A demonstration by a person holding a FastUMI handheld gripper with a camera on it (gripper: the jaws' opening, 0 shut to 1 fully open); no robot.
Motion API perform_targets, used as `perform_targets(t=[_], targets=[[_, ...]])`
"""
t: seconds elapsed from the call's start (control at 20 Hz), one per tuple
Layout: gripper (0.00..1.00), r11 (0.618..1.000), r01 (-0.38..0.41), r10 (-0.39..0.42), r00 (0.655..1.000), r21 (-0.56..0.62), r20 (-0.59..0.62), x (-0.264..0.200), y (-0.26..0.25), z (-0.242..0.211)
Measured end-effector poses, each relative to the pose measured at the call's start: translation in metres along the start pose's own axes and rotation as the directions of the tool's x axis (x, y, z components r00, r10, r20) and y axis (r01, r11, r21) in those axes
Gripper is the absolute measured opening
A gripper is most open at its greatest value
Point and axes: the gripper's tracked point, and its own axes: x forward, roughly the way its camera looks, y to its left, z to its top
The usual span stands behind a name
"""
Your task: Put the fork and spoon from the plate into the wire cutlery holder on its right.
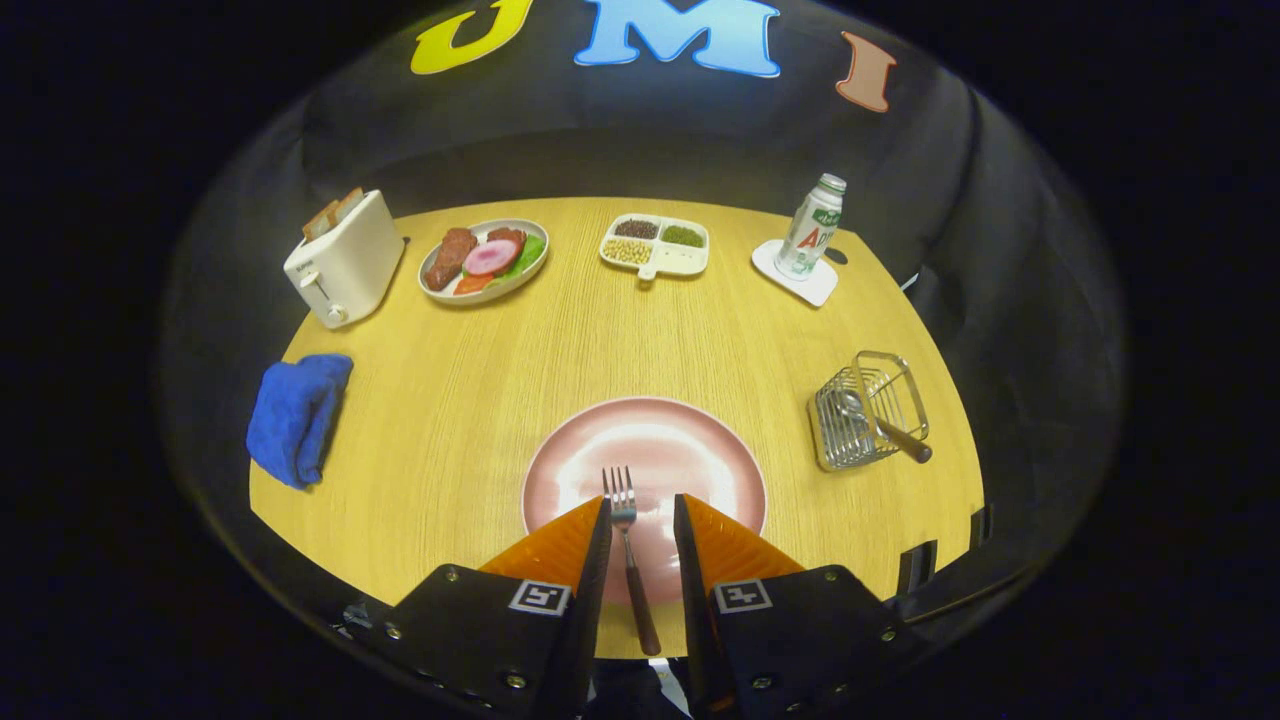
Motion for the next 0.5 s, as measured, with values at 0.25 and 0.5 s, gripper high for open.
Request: perform_targets(t=[0.25,0.5], targets=[[0.38,0.999,-0.003,-0.004,0.99,-0.049,-0.139,0.028,0.008,-0.041],[0.38,0.997,-0.023,0.006,0.975,-0.072,-0.224,0.046,-0.006,-0.058]])
